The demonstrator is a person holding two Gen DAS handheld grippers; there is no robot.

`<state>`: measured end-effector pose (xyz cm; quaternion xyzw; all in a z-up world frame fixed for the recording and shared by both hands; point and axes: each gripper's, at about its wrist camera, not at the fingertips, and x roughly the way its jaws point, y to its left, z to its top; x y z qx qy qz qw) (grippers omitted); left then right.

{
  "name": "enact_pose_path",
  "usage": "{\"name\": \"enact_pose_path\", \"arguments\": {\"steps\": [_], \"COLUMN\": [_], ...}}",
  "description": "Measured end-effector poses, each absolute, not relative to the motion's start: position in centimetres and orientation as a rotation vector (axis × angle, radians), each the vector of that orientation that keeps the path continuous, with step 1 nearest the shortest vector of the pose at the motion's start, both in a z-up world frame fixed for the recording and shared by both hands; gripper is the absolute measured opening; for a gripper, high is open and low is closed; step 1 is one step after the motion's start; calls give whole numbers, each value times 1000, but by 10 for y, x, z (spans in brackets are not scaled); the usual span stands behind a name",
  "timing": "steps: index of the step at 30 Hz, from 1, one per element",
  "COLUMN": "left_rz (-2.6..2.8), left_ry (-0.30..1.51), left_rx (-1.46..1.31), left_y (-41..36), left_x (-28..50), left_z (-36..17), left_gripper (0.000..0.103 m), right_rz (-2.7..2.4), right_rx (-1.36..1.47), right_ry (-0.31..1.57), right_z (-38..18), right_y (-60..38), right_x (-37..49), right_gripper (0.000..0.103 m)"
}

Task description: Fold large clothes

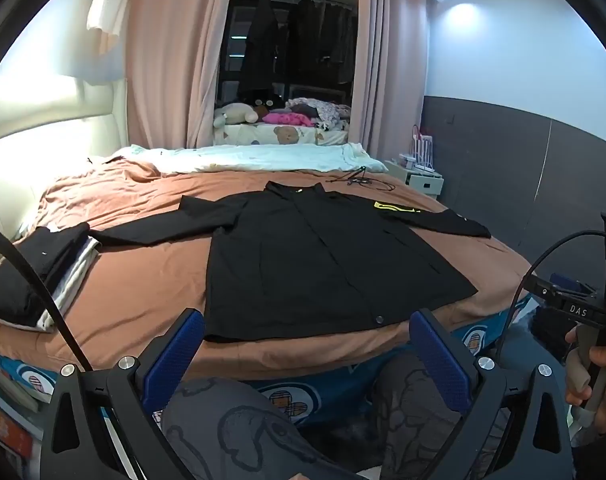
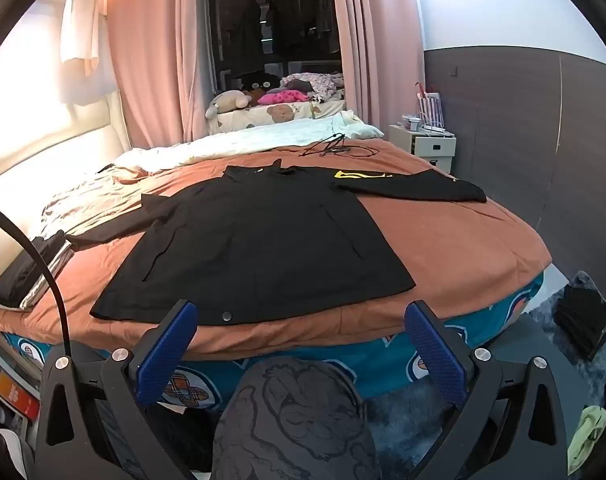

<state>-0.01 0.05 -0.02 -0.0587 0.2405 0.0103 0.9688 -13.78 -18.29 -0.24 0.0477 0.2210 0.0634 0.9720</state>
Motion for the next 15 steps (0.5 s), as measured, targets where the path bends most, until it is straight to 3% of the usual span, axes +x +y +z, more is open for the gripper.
{"name": "enact_pose_path", "arguments": {"steps": [15], "left_rz": [11], "left_ry": [483], "left_rx": [-113], "left_y": [0], "left_x": [-3], "left_z": [3], "left_gripper": [103], "right_rz": [113], "right_rx": [83], "right_ry": [435], "right_z": [1], "right_y": [-185], "right_x": [-144], "right_gripper": [103]}}
